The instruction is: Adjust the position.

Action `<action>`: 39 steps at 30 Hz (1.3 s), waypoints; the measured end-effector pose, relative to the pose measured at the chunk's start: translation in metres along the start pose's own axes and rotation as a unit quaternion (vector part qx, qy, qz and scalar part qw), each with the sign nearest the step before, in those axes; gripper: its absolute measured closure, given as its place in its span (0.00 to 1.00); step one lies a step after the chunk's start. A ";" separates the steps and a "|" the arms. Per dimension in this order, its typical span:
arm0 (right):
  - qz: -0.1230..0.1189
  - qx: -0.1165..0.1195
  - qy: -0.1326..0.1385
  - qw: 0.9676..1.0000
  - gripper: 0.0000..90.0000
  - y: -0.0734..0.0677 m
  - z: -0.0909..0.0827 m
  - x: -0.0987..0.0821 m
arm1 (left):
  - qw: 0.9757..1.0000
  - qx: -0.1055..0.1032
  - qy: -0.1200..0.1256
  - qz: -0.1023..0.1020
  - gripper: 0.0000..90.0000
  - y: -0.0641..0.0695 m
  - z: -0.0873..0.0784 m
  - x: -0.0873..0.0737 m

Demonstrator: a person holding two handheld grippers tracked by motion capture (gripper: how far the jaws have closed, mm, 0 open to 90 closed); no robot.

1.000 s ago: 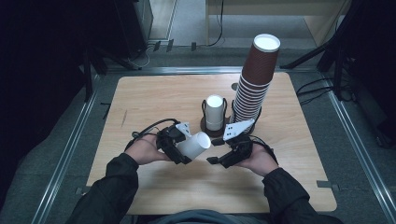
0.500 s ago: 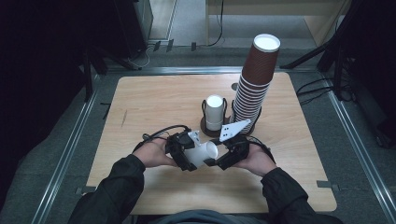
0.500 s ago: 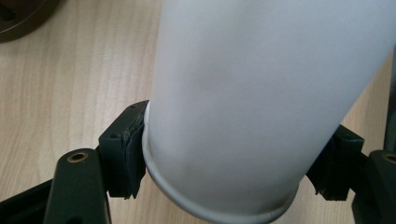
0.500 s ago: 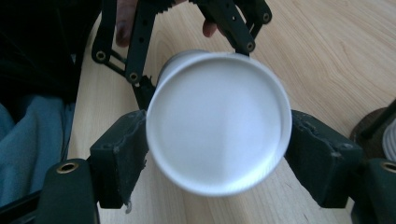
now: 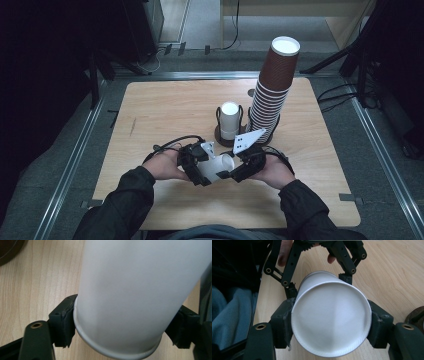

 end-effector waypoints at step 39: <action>0.018 0.007 0.085 0.996 0.37 0.006 -0.021 0.002 | 0.978 -0.041 0.201 -0.048 0.09 -0.001 -0.017 -0.011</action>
Point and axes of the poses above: each handheld gripper's, and its own axes: z roughly forward along the jaws, x roughly out of its top, y roughly to its right, the point moved 4 cm from there along z, roughly forward along the jaws, and after that the axes turned 3 degrees about -y, right-handed, at the moved point
